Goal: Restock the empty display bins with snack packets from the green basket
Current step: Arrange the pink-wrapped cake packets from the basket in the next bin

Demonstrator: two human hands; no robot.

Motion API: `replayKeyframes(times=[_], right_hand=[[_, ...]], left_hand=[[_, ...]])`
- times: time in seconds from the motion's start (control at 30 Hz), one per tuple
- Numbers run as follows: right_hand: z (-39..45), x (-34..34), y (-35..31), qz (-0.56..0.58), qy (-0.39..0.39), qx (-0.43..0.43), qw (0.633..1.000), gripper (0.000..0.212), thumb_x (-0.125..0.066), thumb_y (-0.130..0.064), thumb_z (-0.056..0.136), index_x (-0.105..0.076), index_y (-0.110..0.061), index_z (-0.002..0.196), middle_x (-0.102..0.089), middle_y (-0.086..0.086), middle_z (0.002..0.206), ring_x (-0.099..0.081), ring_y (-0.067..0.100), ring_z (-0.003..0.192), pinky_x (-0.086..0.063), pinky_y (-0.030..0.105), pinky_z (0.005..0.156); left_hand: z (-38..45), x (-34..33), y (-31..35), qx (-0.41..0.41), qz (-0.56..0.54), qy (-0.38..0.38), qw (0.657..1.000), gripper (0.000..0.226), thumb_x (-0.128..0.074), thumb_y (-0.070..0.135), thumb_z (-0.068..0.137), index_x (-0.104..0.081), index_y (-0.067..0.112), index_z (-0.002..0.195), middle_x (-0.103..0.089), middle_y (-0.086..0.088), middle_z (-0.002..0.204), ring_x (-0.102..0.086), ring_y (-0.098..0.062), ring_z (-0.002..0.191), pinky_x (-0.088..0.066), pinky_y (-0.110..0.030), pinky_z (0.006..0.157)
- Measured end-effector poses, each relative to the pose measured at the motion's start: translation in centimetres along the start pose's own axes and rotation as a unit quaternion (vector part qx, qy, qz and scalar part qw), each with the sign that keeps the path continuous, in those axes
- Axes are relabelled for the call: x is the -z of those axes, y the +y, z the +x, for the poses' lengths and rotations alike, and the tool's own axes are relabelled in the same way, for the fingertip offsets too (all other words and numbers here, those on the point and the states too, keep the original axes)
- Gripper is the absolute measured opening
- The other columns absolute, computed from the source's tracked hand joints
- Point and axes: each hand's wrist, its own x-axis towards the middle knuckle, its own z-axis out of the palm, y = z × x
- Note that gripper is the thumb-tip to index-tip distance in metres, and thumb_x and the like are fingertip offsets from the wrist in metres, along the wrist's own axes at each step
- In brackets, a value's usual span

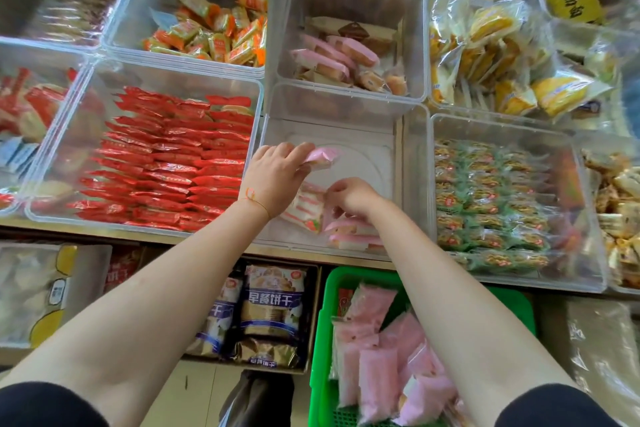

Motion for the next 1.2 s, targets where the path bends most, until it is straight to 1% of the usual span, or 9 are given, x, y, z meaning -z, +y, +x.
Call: replayKeyframes(times=[0.23,0.3,0.4,0.53,0.63,0.73,0.83,1.03,1.2], right_hand=[[-2.2,-0.4,1.1,-0.211,-0.033,0.109,0.971,0.022,-0.069,-0.028,0.085,-0.073,-0.022,0.106,-0.071,-0.002,0.097,-0.062,0.015,0.088,-0.045,0.024,0.072],[-2.7,-0.4,1.4,-0.188,-0.026,0.117,0.975,0.025,-0.069,-0.024,0.086,-0.072,-0.023,0.111,-0.070,-0.004,0.103,-0.063,0.015,0.094,-0.048,0.025,0.078],[-3.1,-0.4,1.8,-0.165,-0.011,0.137,0.977,0.039,-0.069,-0.020,0.087,-0.065,-0.022,0.125,-0.069,-0.002,0.109,-0.063,0.017,0.097,-0.050,0.031,0.085],[-4.0,0.9,2.3,-0.143,-0.059,0.140,0.978,0.026,-0.070,-0.034,0.086,-0.070,-0.026,0.112,-0.068,-0.007,0.107,-0.060,0.016,0.099,-0.046,0.029,0.082],[-5.3,3.0,2.7,-0.155,-0.114,0.101,0.976,0.043,-0.062,-0.032,0.089,-0.059,-0.028,0.132,-0.054,-0.003,0.138,-0.048,0.015,0.128,-0.039,0.032,0.103],[-5.7,4.9,3.2,-0.170,-0.142,0.060,0.973,0.055,-0.062,-0.029,0.089,-0.049,-0.028,0.142,-0.043,-0.003,0.150,-0.040,0.016,0.138,-0.034,0.034,0.110],[-5.6,4.3,3.1,-0.293,-0.115,0.045,0.948,0.062,-0.067,-0.026,0.084,-0.047,-0.030,0.143,-0.052,-0.006,0.139,-0.050,0.020,0.125,-0.043,0.037,0.103],[-6.5,3.7,2.1,-0.380,0.004,0.144,0.914,0.014,-0.059,-0.014,0.085,-0.063,-0.026,0.089,-0.063,-0.004,0.084,-0.059,0.018,0.079,-0.042,0.028,0.058],[-8.0,6.0,1.5,-0.388,0.169,0.172,0.890,0.015,-0.059,-0.024,0.085,-0.057,-0.024,0.100,-0.059,0.000,0.092,-0.058,0.022,0.083,-0.053,0.037,0.067]], left_hand=[[3.9,-0.4,3.6,-0.023,-0.017,0.041,0.999,0.033,-0.050,0.026,0.094,-0.062,0.026,0.124,-0.067,-0.003,0.103,-0.062,-0.033,0.093,-0.041,-0.041,0.082],[4.3,-1.1,3.8,-0.027,0.014,-0.091,0.995,0.037,-0.053,0.018,0.092,-0.059,0.033,0.126,-0.064,0.001,0.115,-0.058,-0.029,0.108,-0.035,-0.041,0.093],[3.3,-1.8,3.3,0.034,0.101,-0.351,0.930,0.042,-0.050,0.021,0.093,-0.052,0.038,0.131,-0.058,0.003,0.128,-0.054,-0.022,0.120,-0.032,-0.040,0.103],[2.5,-1.1,3.1,0.080,0.076,-0.427,0.897,0.034,-0.048,0.040,0.095,-0.053,0.034,0.128,-0.060,0.002,0.126,-0.056,-0.024,0.116,-0.037,-0.040,0.098],[2.7,0.0,3.9,0.081,0.032,-0.519,0.850,0.054,-0.047,0.059,0.094,-0.053,0.020,0.130,-0.060,-0.003,0.126,-0.055,-0.025,0.115,-0.041,-0.038,0.099],[2.4,1.0,4.0,0.057,0.048,-0.582,0.810,0.059,-0.058,0.028,0.090,-0.039,0.020,0.144,-0.054,-0.004,0.132,-0.053,-0.025,0.116,-0.045,-0.040,0.101],[1.3,1.3,3.5,0.054,0.083,-0.554,0.827,0.084,-0.075,0.025,0.075,-0.030,0.030,0.146,-0.054,-0.002,0.129,-0.055,-0.025,0.114,-0.048,-0.038,0.094],[-1.2,-0.6,3.0,0.039,0.104,-0.399,0.910,0.065,-0.069,0.031,0.076,-0.040,0.032,0.134,-0.057,-0.005,0.117,-0.060,-0.031,0.103,-0.048,-0.038,0.082],[-1.1,-0.5,3.2,0.061,0.081,-0.414,0.905,0.063,-0.071,0.035,0.076,-0.042,0.034,0.132,-0.058,-0.004,0.113,-0.061,-0.029,0.099,-0.049,-0.035,0.076]])
